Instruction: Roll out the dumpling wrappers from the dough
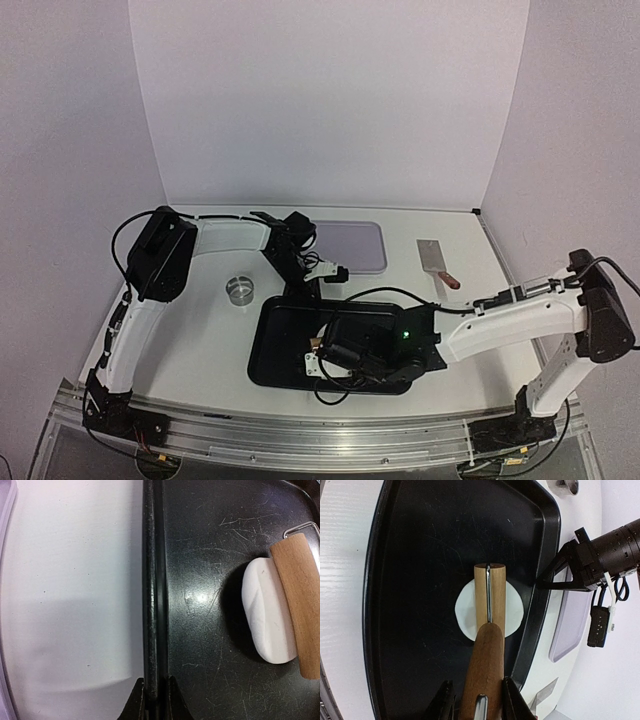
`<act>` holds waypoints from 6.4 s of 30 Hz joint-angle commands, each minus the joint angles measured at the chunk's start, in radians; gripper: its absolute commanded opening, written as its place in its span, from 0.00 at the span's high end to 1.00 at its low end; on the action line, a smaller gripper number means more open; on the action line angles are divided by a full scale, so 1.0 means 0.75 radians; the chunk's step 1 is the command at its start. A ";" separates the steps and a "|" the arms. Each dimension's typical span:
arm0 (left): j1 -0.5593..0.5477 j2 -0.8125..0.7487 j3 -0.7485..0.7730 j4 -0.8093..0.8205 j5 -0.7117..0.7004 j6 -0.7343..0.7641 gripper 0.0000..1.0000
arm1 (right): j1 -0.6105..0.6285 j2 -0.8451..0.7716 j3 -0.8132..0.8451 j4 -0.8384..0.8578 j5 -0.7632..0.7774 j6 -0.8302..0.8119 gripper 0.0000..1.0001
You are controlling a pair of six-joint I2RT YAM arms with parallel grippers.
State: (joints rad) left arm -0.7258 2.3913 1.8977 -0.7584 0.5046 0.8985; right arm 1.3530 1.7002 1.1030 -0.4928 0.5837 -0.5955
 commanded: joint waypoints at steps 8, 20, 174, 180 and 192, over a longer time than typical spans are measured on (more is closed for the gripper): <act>0.000 0.019 -0.029 -0.002 -0.140 0.145 1.00 | -0.195 0.226 0.065 -0.346 -0.393 -0.041 1.00; 0.002 0.020 -0.041 0.013 -0.148 0.127 1.00 | 0.078 0.196 -0.082 -0.431 -0.494 0.398 1.00; 0.039 0.003 -0.027 0.024 -0.130 0.042 1.00 | -0.069 0.290 0.093 -0.302 -0.286 0.357 1.00; 0.039 0.008 -0.024 0.025 -0.131 0.041 1.00 | 0.079 0.203 0.018 -0.396 -0.326 0.547 1.00; 0.033 0.005 -0.034 0.026 -0.129 0.036 1.00 | -0.134 0.351 0.124 -0.342 -0.270 0.293 1.00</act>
State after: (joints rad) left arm -0.7059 2.3901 1.8900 -0.7658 0.5285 0.8655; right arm 1.3129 1.8130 1.2355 -0.5778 0.6562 -0.3391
